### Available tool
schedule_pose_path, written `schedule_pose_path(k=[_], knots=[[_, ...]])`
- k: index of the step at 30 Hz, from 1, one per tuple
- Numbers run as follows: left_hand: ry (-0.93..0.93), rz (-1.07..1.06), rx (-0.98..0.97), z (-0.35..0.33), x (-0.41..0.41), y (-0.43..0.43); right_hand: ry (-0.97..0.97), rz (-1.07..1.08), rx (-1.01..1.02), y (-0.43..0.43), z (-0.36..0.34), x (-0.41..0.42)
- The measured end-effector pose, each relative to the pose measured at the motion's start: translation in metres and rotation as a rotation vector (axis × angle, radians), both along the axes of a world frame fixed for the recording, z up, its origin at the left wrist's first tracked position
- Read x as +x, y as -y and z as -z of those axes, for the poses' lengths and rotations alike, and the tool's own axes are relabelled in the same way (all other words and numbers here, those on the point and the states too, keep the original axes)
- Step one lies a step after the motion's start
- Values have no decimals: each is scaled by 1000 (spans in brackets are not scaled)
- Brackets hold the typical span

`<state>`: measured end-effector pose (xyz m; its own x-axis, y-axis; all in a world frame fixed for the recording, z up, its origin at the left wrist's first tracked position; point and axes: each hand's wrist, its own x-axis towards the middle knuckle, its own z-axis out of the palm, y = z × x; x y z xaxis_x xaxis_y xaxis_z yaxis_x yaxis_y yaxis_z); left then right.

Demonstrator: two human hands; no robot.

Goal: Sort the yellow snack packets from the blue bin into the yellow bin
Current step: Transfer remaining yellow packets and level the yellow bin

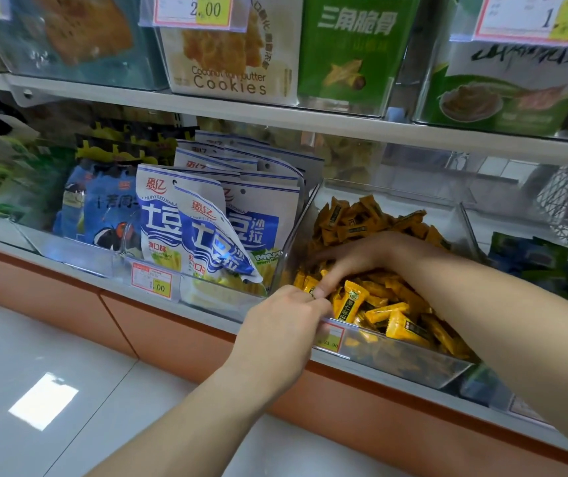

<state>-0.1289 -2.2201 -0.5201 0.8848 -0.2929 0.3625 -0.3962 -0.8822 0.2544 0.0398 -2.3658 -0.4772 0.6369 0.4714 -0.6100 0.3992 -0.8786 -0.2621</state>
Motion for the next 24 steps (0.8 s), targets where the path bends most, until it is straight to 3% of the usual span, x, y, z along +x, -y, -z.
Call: schedule_pose_path(k=[7, 14, 21, 24], knots=[[-9, -6, 13, 1, 0, 2, 17, 82, 37, -3, 6, 0], [14, 33, 37, 2, 2, 1, 139, 186, 448, 12, -5, 2], [15, 68, 87, 0, 3, -1, 223, 329, 680, 29, -33, 11], [-9, 62, 70, -3, 3, -1, 250, 351, 653, 38, -42, 14]])
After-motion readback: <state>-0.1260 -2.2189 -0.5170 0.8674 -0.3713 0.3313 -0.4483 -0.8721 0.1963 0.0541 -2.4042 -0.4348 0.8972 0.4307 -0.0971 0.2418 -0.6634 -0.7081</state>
